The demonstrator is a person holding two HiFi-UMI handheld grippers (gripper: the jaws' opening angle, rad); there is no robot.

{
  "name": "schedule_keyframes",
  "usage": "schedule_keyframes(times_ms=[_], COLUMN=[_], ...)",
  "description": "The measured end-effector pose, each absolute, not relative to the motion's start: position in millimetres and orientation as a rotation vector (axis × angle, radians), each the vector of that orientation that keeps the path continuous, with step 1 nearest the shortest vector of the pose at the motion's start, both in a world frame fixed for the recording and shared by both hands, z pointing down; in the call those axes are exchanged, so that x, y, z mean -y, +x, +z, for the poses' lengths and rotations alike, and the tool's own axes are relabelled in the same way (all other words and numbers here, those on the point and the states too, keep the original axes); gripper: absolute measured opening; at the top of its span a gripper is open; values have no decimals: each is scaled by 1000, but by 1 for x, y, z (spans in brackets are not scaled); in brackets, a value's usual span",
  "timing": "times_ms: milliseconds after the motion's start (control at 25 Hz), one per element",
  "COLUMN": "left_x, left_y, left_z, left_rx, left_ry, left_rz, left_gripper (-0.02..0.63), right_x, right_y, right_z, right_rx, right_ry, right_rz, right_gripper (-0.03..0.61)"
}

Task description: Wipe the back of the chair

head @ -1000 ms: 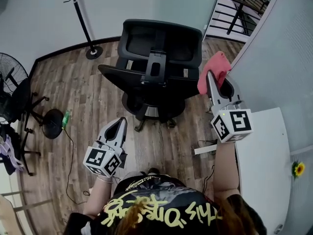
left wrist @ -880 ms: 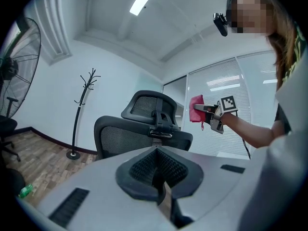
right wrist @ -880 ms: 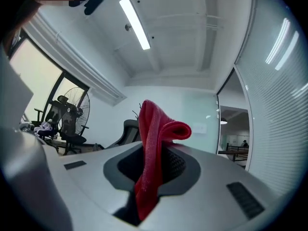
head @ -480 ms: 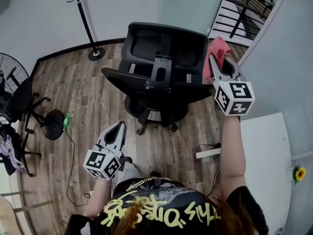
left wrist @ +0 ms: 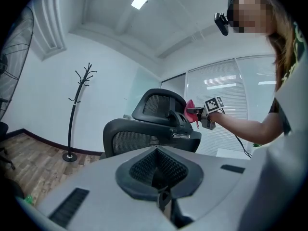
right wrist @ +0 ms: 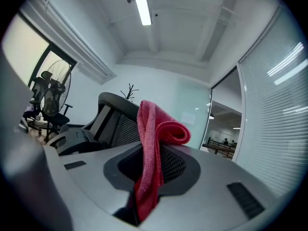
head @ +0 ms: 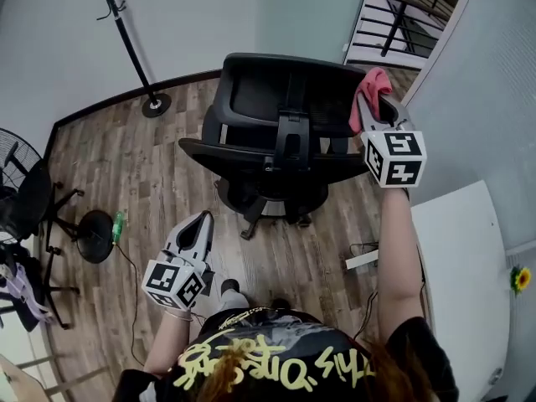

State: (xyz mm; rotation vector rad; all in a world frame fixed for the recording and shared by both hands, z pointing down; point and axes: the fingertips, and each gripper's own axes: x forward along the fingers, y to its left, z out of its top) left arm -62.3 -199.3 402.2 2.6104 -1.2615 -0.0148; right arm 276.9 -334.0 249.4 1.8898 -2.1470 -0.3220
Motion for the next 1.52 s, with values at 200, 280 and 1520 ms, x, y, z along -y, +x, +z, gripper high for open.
schedule_keyframes(times_ms=[200, 280, 1520], left_x=[216, 221, 271], left_y=[-75, -76, -120], left_z=[403, 402, 418], left_rx=[1228, 1215, 1029], left_ry=[2619, 2627, 2659], left_rz=[-21, -23, -31], left_gripper=[-8, -8, -8], right_x=[329, 325, 331], right_y=[269, 265, 118], right_z=[243, 236, 202], right_rx=[2106, 2109, 2003], right_ry=[1932, 1951, 1865], right_rz=[-339, -357, -661], right_gripper=[61, 61, 61])
